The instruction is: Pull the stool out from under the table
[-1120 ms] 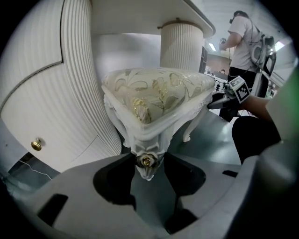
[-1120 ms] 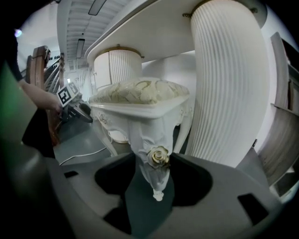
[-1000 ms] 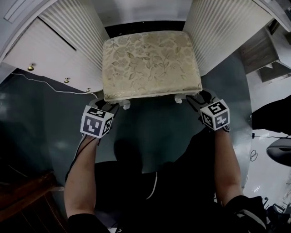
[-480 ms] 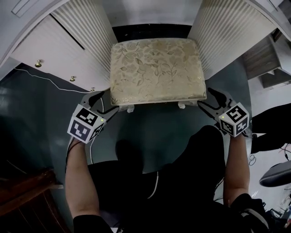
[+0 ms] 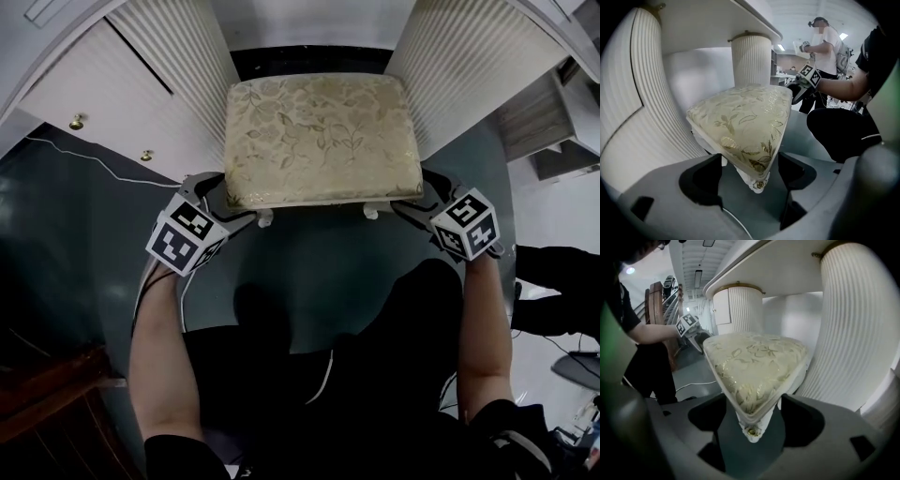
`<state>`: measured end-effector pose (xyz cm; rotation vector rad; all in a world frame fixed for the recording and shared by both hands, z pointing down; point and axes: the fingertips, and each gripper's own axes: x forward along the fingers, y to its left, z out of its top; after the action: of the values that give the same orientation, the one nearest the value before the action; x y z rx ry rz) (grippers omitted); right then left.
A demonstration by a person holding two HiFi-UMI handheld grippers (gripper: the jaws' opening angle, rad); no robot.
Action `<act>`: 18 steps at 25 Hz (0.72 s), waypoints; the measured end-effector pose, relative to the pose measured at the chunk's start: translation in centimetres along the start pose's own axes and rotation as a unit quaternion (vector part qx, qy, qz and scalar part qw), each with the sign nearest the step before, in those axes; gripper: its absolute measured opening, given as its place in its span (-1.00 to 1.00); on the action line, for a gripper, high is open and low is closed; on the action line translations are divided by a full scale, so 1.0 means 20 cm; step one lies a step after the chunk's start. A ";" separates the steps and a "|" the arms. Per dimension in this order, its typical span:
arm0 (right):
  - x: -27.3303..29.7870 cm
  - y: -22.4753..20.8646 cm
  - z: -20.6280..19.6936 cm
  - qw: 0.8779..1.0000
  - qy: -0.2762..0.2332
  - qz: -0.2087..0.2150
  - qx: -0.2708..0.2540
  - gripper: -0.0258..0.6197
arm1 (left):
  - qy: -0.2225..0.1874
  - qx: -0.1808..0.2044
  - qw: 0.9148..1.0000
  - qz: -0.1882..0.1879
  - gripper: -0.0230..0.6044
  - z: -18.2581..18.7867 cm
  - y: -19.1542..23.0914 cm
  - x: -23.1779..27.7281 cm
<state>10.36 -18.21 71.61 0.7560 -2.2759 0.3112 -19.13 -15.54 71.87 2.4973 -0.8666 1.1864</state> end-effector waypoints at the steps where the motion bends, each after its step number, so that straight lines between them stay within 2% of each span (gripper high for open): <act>1: 0.00 0.00 0.00 1.000 0.001 -0.002 0.003 0.21 | -0.001 -0.005 1.000 0.002 0.31 0.00 0.00 0.00; 7: -0.03 0.00 -0.02 1.000 0.005 -0.004 0.005 0.19 | 0.004 -0.039 0.999 0.031 0.29 -0.01 -0.08 0.00; 11: -0.04 0.01 -0.03 1.000 0.009 0.007 -0.008 0.19 | -0.009 -0.091 0.995 0.036 0.25 -0.03 -0.16 -0.03; 13: -0.05 0.01 -0.04 1.000 0.008 0.014 -0.011 0.19 | 0.001 -0.100 0.994 0.033 0.14 -0.04 -0.19 -0.04; 18: -0.06 0.02 -0.06 0.999 0.000 0.031 -0.023 0.19 | 0.049 -0.098 0.993 0.036 0.11 -0.09 -0.31 -0.08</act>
<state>11.52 -16.94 71.67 0.6628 -2.3017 0.2864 -17.30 -9.05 71.98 2.2504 -1.0032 1.1733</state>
